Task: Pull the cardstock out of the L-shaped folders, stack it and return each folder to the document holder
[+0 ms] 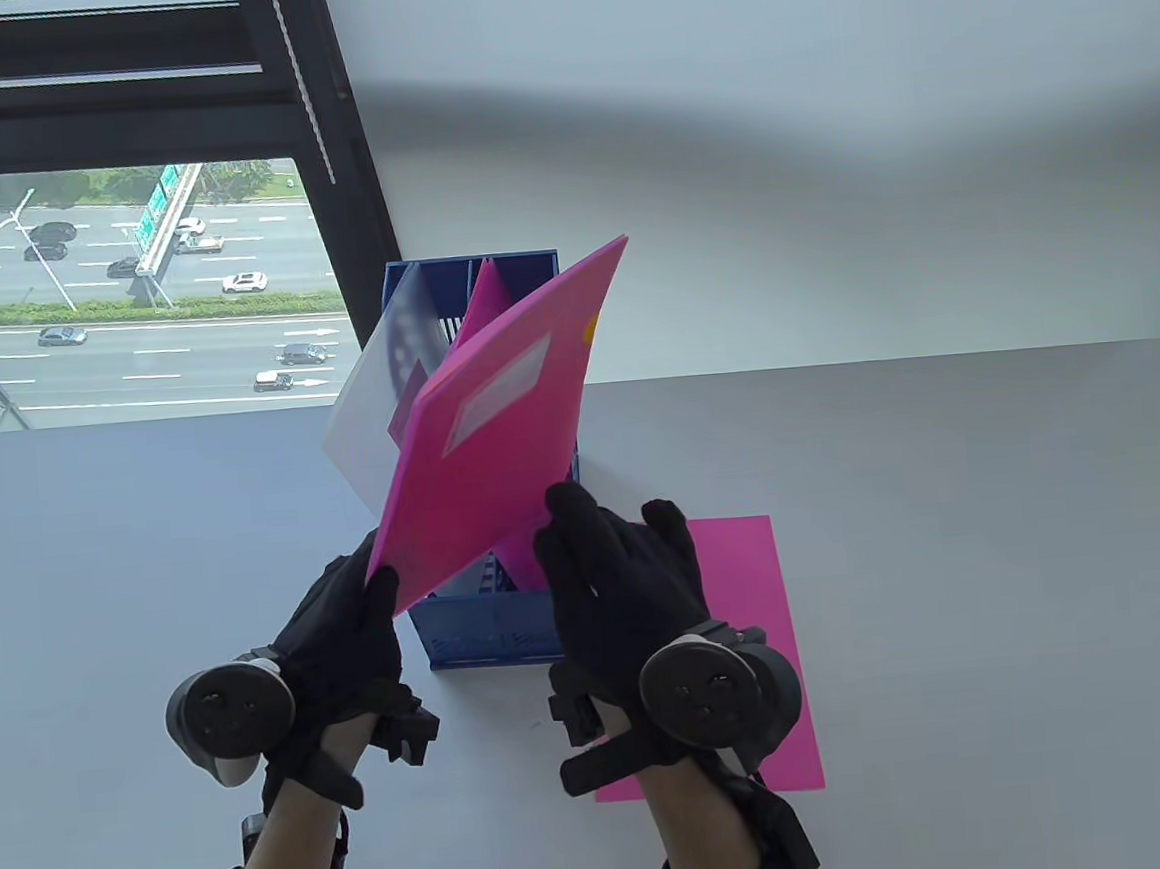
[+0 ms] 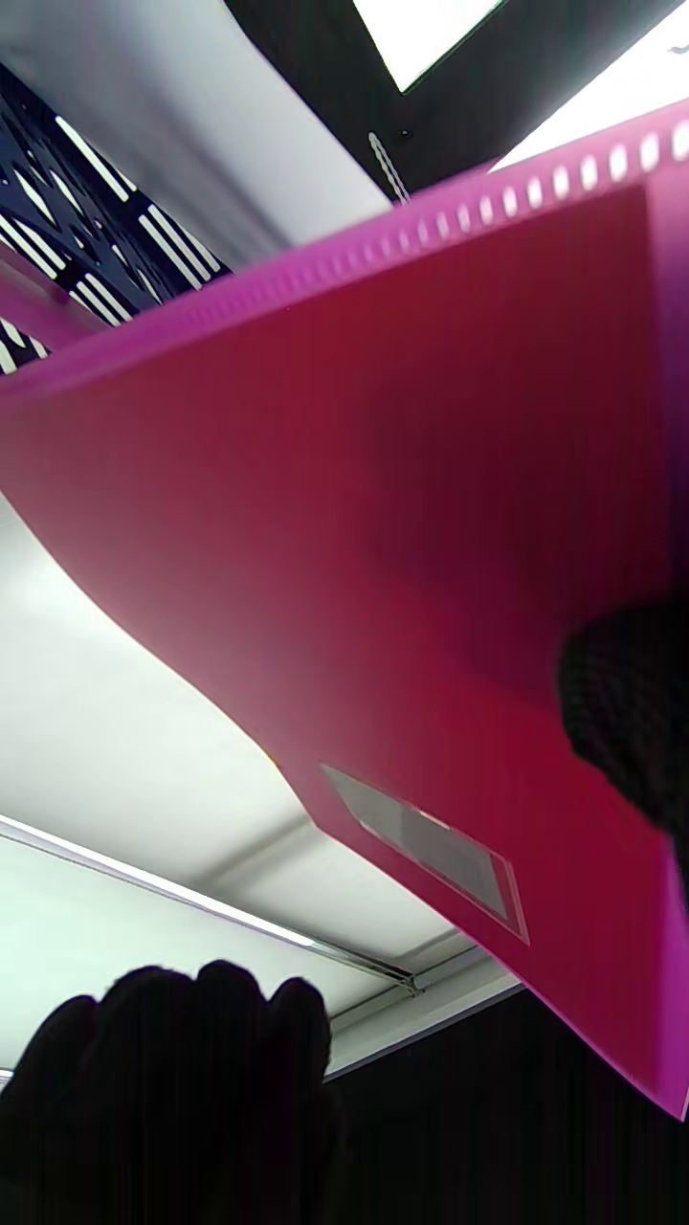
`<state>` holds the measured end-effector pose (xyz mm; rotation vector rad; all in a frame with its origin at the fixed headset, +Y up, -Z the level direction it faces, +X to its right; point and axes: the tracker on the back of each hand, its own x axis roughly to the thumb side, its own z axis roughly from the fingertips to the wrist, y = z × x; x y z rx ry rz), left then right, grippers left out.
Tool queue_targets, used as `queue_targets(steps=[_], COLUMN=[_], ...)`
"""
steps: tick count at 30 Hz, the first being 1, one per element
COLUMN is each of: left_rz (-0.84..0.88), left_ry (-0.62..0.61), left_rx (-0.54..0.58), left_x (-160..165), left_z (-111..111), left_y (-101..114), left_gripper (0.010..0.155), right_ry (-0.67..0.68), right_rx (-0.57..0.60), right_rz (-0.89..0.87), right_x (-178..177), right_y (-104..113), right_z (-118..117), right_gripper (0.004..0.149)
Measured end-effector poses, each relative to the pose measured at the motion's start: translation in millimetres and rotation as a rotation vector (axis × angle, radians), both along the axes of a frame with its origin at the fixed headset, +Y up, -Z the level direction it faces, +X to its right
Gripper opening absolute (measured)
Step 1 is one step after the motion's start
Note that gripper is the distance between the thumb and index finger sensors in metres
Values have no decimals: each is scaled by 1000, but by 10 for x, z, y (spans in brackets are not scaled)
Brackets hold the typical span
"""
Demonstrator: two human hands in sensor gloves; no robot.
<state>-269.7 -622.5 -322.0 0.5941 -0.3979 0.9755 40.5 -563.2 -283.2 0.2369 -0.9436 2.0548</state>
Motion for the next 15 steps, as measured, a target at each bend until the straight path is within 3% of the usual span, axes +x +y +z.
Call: queue_targets(steps=[6,15], left_rz=[191,275], left_ry=[-188,-460], left_rx=[-123,-283], left_x=[-174,-206], left_z=[-135,-342], left_y=[-78,-271], left_gripper=[46,46], right_ry=[-35,132], right_rx=[-32,-167], right_rz=[-108,-286], right_x=[406,663], right_y=[-24,-179], right_z=[-61,-245], right_gripper=[51,57])
